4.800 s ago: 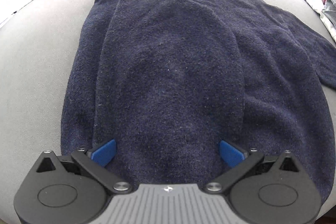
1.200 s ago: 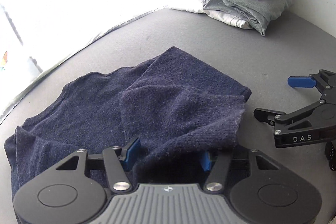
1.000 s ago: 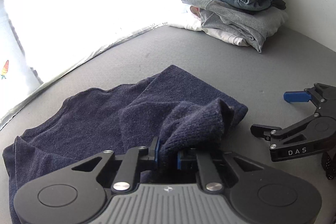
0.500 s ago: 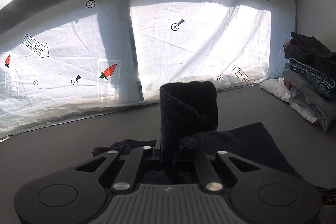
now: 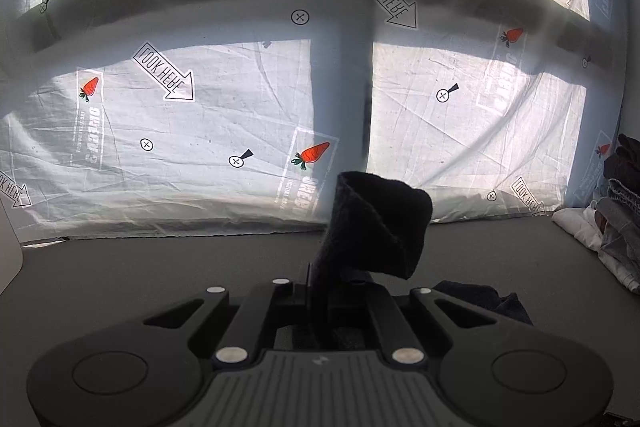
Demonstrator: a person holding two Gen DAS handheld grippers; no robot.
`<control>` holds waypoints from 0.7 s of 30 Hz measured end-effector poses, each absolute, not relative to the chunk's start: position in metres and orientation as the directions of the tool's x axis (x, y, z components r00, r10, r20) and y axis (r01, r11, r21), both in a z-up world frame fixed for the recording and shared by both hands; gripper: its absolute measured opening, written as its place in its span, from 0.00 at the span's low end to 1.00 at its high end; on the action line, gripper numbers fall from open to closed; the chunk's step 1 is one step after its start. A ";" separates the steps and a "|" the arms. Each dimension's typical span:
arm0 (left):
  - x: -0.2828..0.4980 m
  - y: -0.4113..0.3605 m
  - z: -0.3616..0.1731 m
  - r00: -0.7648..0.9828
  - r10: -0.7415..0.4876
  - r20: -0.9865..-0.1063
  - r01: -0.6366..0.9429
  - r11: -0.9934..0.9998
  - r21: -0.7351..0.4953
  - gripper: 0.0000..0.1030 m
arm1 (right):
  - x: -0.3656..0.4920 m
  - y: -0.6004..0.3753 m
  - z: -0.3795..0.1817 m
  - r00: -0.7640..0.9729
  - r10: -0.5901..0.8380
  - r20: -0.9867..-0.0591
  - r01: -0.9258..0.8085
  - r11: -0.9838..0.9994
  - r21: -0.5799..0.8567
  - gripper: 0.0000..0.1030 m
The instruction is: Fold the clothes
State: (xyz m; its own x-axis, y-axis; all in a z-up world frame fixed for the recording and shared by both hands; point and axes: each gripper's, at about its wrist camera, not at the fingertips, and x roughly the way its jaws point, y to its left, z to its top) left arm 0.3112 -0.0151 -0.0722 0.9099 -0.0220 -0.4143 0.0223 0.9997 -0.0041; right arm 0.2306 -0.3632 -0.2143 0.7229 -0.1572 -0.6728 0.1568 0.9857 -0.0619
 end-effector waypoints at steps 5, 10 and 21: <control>0.318 0.019 -0.052 0.928 -0.015 -0.373 -0.003 0.999 -0.048 0.06 | 0.224 -0.349 -0.208 0.730 -0.176 -0.660 0.180 0.982 -0.061 1.00; 0.322 0.057 -0.049 0.930 0.029 -0.366 -0.063 0.994 -0.084 0.06 | 0.216 -0.336 -0.202 0.737 -0.174 -0.654 0.177 0.982 -0.062 1.00; 0.331 0.131 -0.126 0.734 0.209 -0.646 -0.390 0.909 -0.149 0.13 | 0.205 -0.328 -0.191 0.745 -0.126 -0.655 0.104 0.992 -0.072 1.00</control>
